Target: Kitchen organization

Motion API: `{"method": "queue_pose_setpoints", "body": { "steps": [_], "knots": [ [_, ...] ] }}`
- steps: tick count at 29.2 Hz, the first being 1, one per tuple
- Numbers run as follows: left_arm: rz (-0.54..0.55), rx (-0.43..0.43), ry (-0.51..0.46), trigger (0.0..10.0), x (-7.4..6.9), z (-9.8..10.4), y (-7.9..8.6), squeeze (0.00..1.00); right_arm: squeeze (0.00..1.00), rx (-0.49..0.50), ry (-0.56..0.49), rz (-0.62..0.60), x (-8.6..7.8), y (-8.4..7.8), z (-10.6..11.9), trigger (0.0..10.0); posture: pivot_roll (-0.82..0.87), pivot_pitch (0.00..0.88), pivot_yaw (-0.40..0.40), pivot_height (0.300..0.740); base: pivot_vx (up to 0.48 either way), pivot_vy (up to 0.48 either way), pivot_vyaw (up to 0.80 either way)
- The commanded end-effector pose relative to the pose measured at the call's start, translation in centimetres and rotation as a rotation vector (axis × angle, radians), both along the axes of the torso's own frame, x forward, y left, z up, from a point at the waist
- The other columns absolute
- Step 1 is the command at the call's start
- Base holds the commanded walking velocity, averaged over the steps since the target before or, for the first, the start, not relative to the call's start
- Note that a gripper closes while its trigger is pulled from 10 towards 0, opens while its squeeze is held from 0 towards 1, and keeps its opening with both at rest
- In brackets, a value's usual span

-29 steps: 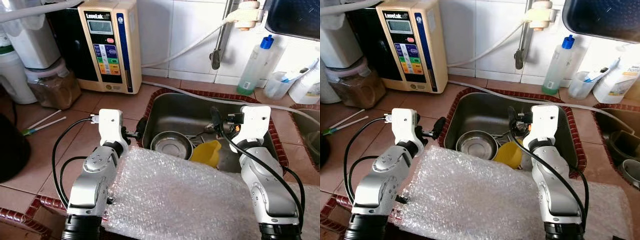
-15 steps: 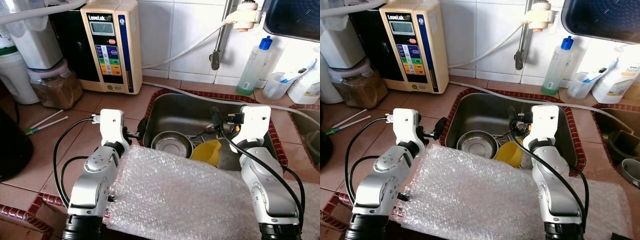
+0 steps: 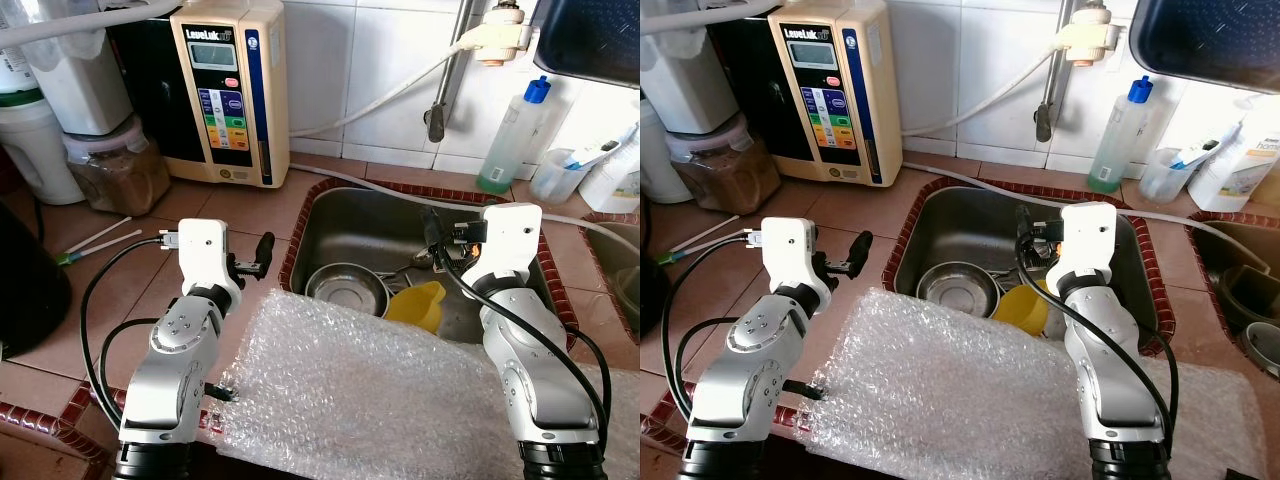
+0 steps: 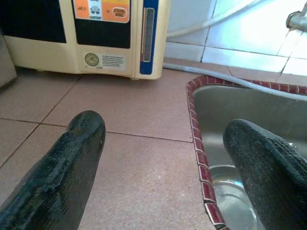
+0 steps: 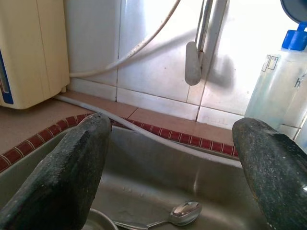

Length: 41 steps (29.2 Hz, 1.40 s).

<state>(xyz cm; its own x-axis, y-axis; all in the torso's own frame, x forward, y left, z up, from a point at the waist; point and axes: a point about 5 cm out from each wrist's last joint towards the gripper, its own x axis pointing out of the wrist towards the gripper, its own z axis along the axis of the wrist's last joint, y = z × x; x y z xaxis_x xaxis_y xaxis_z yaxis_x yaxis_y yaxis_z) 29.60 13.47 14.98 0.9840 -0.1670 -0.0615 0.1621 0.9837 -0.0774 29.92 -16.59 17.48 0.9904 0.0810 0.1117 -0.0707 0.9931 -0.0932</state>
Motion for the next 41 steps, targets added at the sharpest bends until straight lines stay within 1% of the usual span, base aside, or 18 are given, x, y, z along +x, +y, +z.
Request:
{"method": "queue_pose_setpoints", "body": {
  "steps": [1, 16, 18, 24, 27, 32, 41],
  "knots": [
    [0.003, 0.008, -0.038, 10.0, 0.13, 0.83, -0.17, 0.00, 0.00, -0.003, -0.004, 0.003, 0.09, 0.08, 0.08, 10.0, 0.06, 0.000, 0.006, 0.740, 0.000, 0.000, 0.00],
    [0.008, 0.005, -0.037, 10.0, 0.22, 0.86, -0.29, 0.00, 0.00, -0.002, -0.003, 0.005, 0.13, 0.17, -0.08, 10.0, 0.05, 0.000, 0.006, 0.740, 0.000, 0.000, 0.00],
    [0.020, 0.026, -0.046, 10.0, 0.21, 1.00, -0.26, 0.00, 0.00, -0.001, 0.000, 0.004, 0.11, 0.14, -0.17, 10.0, 0.06, 0.000, 0.006, 0.740, 0.000, 0.000, 0.00],
    [0.040, 0.003, -0.024, 10.0, 0.27, 0.69, 0.05, 0.00, 0.00, 0.000, 0.009, 0.003, 0.10, 0.17, -0.39, 10.0, 0.06, 0.000, 0.008, 0.740, 0.000, 0.000, 0.00],
    [0.029, 0.020, -0.027, 10.0, 0.21, 0.66, -0.12, 0.00, 0.00, 0.001, 0.011, 0.003, 0.11, 0.19, -0.45, 10.0, 0.06, 0.000, 0.010, 0.740, 0.000, 0.000, 0.00],
    [0.030, 0.016, -0.024, 10.0, 0.26, 0.66, -0.13, 0.00, 0.00, 0.003, 0.011, 0.002, 0.12, 0.19, -0.45, 10.0, 0.06, 0.000, 0.010, 0.740, 0.000, 0.000, 0.00],
    [0.029, 0.019, -0.014, 10.0, 0.26, 0.54, -0.27, 0.00, 0.00, 0.006, 0.014, -0.001, 0.14, 0.08, -0.46, 10.0, 0.05, 0.000, 0.009, 0.740, -0.281, 0.000, 0.00]
  ]
}}
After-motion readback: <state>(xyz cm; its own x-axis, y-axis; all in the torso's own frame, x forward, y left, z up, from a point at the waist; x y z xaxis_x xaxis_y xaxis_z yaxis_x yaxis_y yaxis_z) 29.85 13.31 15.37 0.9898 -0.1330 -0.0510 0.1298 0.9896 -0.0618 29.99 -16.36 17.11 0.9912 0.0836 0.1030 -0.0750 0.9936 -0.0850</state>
